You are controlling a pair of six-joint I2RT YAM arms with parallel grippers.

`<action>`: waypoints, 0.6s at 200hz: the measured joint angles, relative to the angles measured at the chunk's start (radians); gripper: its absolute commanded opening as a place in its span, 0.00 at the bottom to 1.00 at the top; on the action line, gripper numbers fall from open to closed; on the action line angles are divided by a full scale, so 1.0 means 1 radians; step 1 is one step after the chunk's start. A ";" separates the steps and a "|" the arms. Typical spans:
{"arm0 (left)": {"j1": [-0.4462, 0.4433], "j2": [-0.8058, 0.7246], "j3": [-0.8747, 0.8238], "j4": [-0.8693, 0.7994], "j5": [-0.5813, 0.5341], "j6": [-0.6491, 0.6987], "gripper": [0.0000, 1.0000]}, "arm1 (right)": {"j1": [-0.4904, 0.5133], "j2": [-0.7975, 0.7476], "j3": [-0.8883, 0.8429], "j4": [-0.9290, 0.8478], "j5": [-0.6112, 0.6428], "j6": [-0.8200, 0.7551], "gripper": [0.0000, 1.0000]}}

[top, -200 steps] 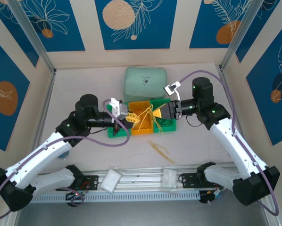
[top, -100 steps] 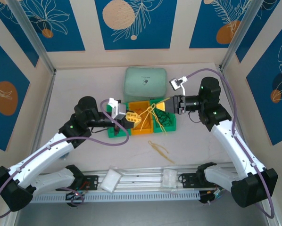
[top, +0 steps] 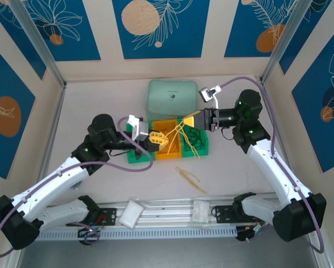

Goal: Untangle the cables

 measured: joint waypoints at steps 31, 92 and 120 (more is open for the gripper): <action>0.003 0.005 -0.003 0.002 0.014 0.000 0.00 | 0.014 0.000 0.001 0.030 -0.007 0.021 0.00; 0.007 0.013 -0.014 -0.033 -0.015 0.002 0.00 | 0.023 -0.022 0.028 -0.054 0.019 -0.040 0.00; 0.011 0.000 -0.038 -0.068 -0.109 0.013 0.00 | 0.051 -0.063 0.088 -0.247 0.082 -0.167 0.00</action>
